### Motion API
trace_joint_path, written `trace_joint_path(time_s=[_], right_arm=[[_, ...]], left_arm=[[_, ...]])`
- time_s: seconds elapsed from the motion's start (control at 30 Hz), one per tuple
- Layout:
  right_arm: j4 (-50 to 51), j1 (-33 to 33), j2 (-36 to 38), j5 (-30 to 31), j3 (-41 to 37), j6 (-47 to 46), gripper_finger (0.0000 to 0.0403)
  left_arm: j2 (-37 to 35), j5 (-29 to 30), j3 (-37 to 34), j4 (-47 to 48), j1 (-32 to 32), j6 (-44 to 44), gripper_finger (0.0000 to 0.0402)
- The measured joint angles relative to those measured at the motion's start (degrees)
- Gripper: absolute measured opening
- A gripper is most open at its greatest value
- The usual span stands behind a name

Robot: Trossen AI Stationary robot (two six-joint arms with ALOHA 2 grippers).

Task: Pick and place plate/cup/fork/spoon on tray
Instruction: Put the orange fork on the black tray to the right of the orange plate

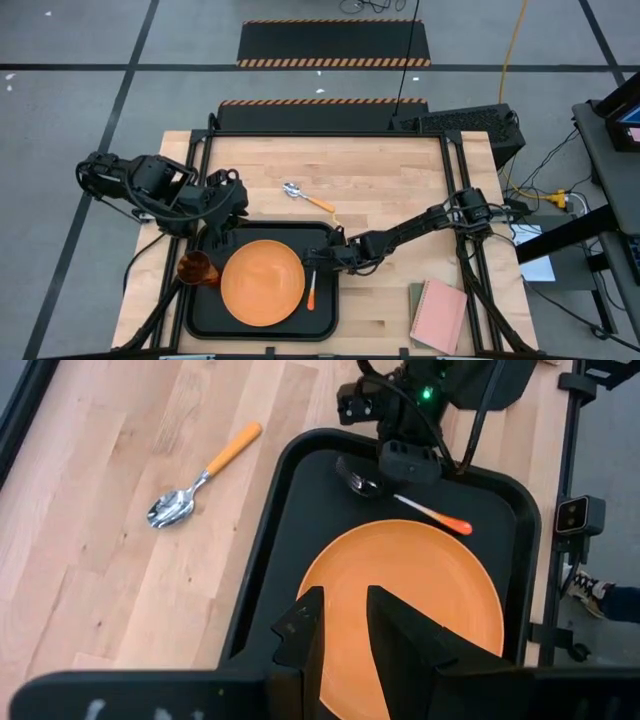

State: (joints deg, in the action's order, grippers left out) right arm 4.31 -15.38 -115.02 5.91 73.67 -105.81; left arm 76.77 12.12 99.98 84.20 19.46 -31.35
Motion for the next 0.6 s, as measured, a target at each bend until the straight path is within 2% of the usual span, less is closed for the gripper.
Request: trace_joint_path(time_s=[0.6], right_arm=[[-1.10, -0.66, -0.63, 0.00, -0.02, -3.28, 0.0037]], left_arm=[[0.00, 0.00, -0.02, -0.01, 0.00, -0.63, 0.0081]])
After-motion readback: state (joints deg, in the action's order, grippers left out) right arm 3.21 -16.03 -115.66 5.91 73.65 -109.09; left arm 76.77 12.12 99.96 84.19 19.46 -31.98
